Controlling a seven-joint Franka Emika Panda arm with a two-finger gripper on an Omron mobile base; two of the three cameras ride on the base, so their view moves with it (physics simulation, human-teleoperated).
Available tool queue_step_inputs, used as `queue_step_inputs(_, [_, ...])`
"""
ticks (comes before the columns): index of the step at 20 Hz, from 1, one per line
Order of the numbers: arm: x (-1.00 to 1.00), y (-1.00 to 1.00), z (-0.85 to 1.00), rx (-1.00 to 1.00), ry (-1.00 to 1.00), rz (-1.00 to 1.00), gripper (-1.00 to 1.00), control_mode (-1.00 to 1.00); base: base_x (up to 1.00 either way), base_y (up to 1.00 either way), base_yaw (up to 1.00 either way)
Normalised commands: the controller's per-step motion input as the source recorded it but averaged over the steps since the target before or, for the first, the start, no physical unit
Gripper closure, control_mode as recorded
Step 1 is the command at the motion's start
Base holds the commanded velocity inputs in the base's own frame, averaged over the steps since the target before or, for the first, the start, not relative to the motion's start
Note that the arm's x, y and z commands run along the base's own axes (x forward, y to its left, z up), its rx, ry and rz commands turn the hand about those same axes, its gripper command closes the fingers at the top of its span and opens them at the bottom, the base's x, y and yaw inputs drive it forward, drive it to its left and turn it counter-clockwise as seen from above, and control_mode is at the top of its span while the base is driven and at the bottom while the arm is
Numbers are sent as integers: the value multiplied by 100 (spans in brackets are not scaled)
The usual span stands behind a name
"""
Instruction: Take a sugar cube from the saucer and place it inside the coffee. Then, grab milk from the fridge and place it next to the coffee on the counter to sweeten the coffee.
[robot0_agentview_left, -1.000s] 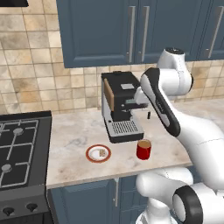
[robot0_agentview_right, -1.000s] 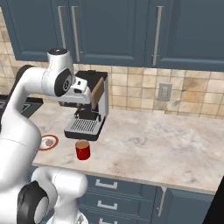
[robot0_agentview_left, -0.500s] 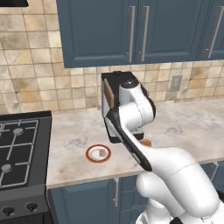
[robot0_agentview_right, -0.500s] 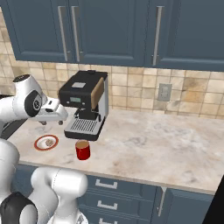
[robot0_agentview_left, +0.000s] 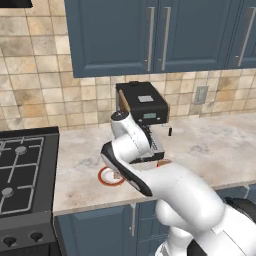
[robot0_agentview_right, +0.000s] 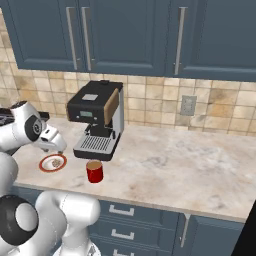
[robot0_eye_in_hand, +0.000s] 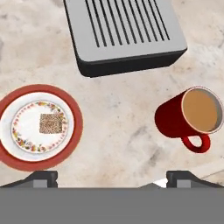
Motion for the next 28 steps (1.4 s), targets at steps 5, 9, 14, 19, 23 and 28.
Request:
queue_step_inputs(5, [17,37,-75,3,16,-9,-100,-100,0,0,0])
queue_step_inputs(9, [10,1,-26,2,2,-1,-100,-100,0,0,0])
queue_step_inputs(14, [6,0,-7,1,-1,-1,-100,-100,0,0,0])
queue_step_inputs(19, [2,0,-17,0,-2,0,-100,-100,0,0,0])
queue_step_inputs(23, [7,4,-20,0,-1,0,-100,-100,0,0,0])
queue_step_inputs(28, [3,1,-9,1,-1,-1,-100,-100,0,0,0])
